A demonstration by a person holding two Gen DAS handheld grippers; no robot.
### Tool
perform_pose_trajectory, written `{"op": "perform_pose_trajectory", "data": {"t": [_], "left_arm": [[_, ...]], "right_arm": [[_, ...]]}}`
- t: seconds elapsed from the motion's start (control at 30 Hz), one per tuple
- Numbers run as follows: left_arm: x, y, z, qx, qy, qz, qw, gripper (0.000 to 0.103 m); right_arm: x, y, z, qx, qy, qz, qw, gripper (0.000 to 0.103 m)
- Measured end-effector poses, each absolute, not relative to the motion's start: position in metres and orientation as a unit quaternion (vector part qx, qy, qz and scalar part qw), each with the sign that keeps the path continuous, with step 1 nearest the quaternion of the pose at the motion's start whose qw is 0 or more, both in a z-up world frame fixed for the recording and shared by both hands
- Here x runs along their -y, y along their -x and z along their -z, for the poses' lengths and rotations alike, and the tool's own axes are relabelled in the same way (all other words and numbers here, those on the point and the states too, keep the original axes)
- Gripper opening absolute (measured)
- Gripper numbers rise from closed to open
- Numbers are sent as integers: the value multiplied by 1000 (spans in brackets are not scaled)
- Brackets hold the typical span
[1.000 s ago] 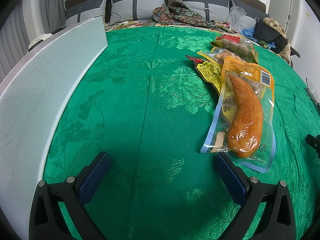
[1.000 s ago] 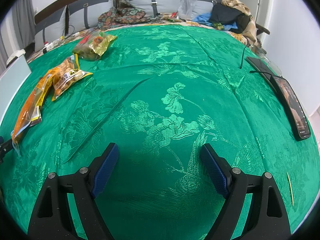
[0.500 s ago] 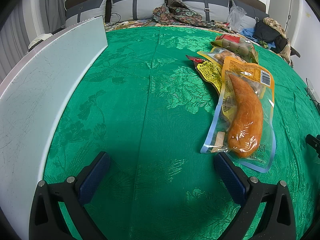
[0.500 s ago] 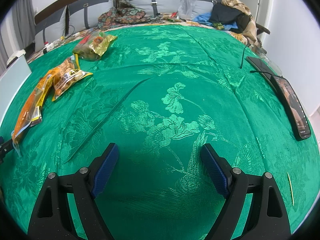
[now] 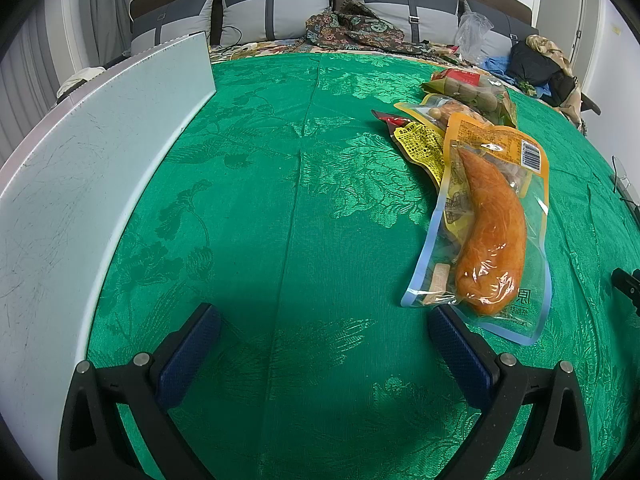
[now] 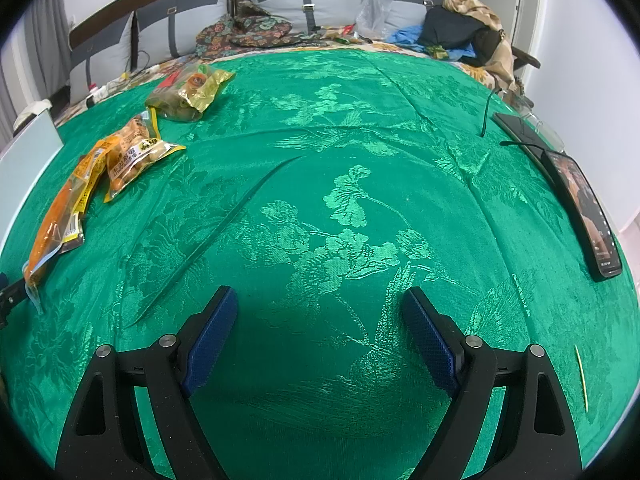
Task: Organize snacks
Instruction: 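Bring both tools back over the remaining snacks on the bed, then grasp the orange sausage packet with the left tool and lift it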
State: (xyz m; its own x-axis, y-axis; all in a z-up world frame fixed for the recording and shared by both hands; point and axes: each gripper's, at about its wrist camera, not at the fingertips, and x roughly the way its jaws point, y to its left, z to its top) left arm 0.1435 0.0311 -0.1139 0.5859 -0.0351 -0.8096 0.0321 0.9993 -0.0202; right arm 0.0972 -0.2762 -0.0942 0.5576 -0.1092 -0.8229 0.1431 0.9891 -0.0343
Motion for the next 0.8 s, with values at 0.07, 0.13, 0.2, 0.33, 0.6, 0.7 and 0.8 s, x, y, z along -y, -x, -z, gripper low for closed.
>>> {"op": "perform_pose_trajectory", "data": {"t": [0.07,0.13,0.2,0.33,0.6,0.7,0.8], "left_arm": [[-31,-143,114,-455,2,19,890,103],[-31,-143,114,-455,2,19,890,103],[-31,-143,114,-455,2,19,890,103],[-31,-143,114,-455,2,19,890,103],[-36,-122,107,-478,6,48,877,102],[-42,-105,87,-451,59,75,887,102],[-24,-117,70,-449,84,122,881,102]], "right_arm": [[276,-97,94,-465,-18,71,882,87],[276,-97,94,-465,-18,71,882,87],[276,-97,94,-465,-18,71,882,87],[276,-97,94,-465,-18,71,882,87],[276,-97,94,-465,-19,71,882,88],[276,-97,94,-465,-19,71,882,88],[276,-97,94,-465,-19,72,882,88]]}}
